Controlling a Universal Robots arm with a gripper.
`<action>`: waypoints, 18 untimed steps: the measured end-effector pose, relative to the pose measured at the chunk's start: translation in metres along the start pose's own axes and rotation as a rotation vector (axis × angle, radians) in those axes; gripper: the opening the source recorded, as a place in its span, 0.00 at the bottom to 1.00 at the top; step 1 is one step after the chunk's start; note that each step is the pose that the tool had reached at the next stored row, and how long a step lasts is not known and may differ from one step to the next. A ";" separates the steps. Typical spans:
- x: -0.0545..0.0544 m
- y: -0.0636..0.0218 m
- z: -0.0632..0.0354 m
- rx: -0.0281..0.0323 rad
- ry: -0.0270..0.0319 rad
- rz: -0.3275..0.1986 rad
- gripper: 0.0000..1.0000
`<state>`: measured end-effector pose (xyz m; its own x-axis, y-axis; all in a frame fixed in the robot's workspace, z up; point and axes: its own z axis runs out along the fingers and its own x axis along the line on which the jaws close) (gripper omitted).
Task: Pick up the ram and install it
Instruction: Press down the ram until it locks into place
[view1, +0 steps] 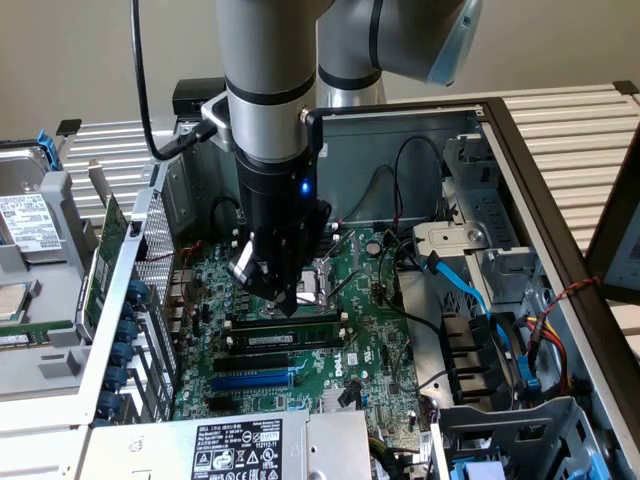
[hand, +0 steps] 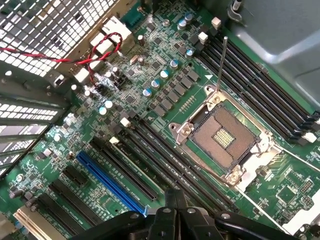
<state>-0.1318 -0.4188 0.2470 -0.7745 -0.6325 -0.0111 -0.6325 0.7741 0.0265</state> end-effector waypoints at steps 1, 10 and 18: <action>0.000 0.0000 0.0000 0.0002 -0.0004 0.016 0.11; 0.000 0.0000 0.0000 0.0085 0.0029 0.119 0.11; 0.000 0.0000 0.0000 0.0093 0.0002 0.233 0.11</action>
<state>-0.1319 -0.4188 0.2469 -0.8996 -0.4366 -0.0055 -0.4366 0.8994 0.0191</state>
